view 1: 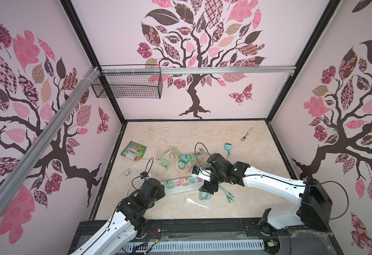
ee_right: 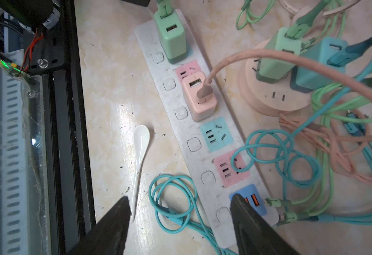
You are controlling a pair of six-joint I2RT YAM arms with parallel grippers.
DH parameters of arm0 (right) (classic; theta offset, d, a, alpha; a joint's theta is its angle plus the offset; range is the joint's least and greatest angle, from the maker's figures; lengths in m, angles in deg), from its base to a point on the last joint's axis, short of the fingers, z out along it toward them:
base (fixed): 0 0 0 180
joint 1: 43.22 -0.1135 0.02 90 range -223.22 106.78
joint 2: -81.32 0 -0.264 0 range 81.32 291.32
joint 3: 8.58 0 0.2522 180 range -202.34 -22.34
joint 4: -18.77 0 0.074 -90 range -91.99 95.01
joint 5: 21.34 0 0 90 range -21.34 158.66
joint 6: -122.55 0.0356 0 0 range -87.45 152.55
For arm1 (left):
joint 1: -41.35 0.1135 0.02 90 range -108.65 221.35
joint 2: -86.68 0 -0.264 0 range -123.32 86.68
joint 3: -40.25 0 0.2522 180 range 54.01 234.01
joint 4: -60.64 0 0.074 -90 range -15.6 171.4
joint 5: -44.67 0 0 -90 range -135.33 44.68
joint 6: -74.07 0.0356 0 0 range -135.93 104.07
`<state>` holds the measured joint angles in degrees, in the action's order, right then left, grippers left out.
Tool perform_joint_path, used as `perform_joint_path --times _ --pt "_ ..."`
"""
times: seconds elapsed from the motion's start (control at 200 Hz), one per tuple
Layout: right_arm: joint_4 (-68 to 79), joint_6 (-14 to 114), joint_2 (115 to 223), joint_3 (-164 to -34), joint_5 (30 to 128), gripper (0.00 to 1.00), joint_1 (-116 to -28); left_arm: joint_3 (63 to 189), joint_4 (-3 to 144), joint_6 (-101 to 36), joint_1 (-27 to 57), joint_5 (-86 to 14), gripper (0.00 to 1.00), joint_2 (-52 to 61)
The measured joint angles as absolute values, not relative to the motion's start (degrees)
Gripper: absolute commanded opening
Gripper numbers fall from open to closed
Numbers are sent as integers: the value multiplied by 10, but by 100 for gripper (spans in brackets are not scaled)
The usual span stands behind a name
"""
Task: Insert the plug
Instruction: 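Open the right gripper and lift it off the plugged-in pink charger, then move the right gripper over the loose teal charger near the fork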
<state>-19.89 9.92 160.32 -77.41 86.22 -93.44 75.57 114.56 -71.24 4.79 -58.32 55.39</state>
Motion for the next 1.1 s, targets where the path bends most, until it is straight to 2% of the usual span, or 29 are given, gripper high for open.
perform_joint_path --times 0.19,0.385,0.515,0.655,0.905,1.1 --pt "-151 155 1547 -750 863 88 -896 788 1162 -688 48 -583 51 550" --pt "-79 238 1511 -745 796 89 -823 853 1187 -647 50 -583 58 550" --pt "-48 291 1515 -745 702 90 -776 879 1204 -620 50 -584 61 553" --pt "-41 349 1551 -765 640 88 -733 891 1222 -603 50 -584 64 553" --pt "-30 453 1630 -775 627 86 -589 905 1242 -591 50 -583 69 570" --pt "-37 468 1712 -812 625 84 -578 911 1247 -586 50 -583 73 582"
